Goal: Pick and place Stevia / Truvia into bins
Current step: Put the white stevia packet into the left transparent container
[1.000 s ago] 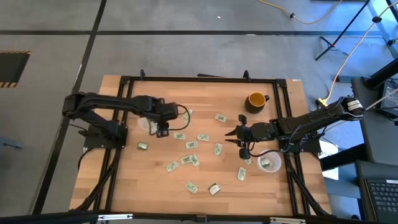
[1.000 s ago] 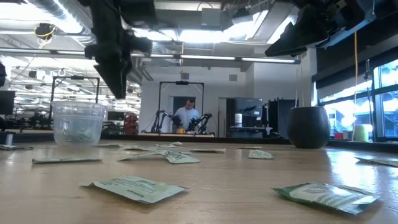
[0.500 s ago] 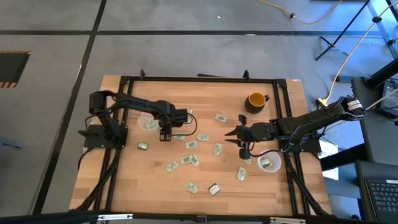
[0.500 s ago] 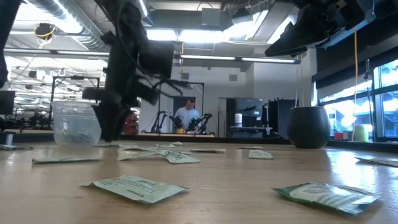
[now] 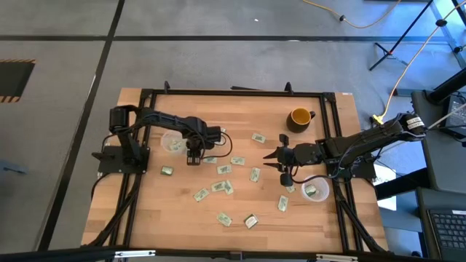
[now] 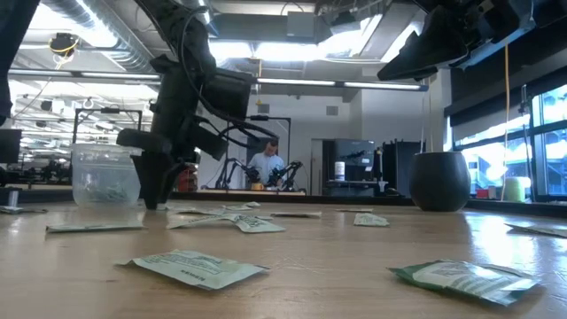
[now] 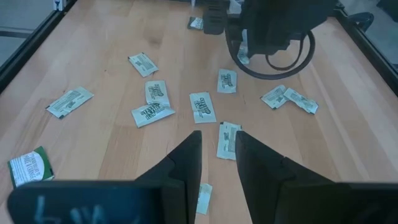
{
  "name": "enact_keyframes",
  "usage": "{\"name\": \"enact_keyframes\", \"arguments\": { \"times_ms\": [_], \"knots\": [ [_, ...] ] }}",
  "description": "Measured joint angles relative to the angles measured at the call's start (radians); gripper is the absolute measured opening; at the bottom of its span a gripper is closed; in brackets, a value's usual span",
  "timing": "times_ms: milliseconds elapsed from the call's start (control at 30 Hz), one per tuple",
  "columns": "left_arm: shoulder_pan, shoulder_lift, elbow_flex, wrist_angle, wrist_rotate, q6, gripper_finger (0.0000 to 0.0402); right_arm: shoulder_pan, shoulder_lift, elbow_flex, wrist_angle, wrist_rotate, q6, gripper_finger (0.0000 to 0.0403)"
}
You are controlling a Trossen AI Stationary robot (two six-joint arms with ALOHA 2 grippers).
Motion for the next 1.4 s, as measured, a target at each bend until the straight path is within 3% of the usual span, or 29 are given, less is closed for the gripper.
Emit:
{"name": "enact_keyframes", "arguments": {
  "times_ms": [400, 800, 1167, 1400],
  "knots": [
    [-0.001, 0.002, -0.002, 0.0, 0.0, 0.002, 0.0061, 0.0, 0.0, 0.0, 0.0, 0.0, 0.0, 0.0101],
    [-0.001, -0.044, -0.008, -0.003, -0.004, -0.039, 0.0031, 0.0, 0.0, 0.0, 0.0, 0.0, 0.0, 0.0101],
    [-0.003, -0.26, -0.006, -0.003, 0.055, -0.121, 0.0026, 0.0, 0.0, 0.0, 0.0, 0.0, 0.0, 0.0101],
    [-0.003, -0.473, -0.004, -0.119, 0.048, -0.24, 0.0024, 0.0, 0.0, 0.0, 0.0, 0.0, 0.0, 0.0101]
  ]
}}
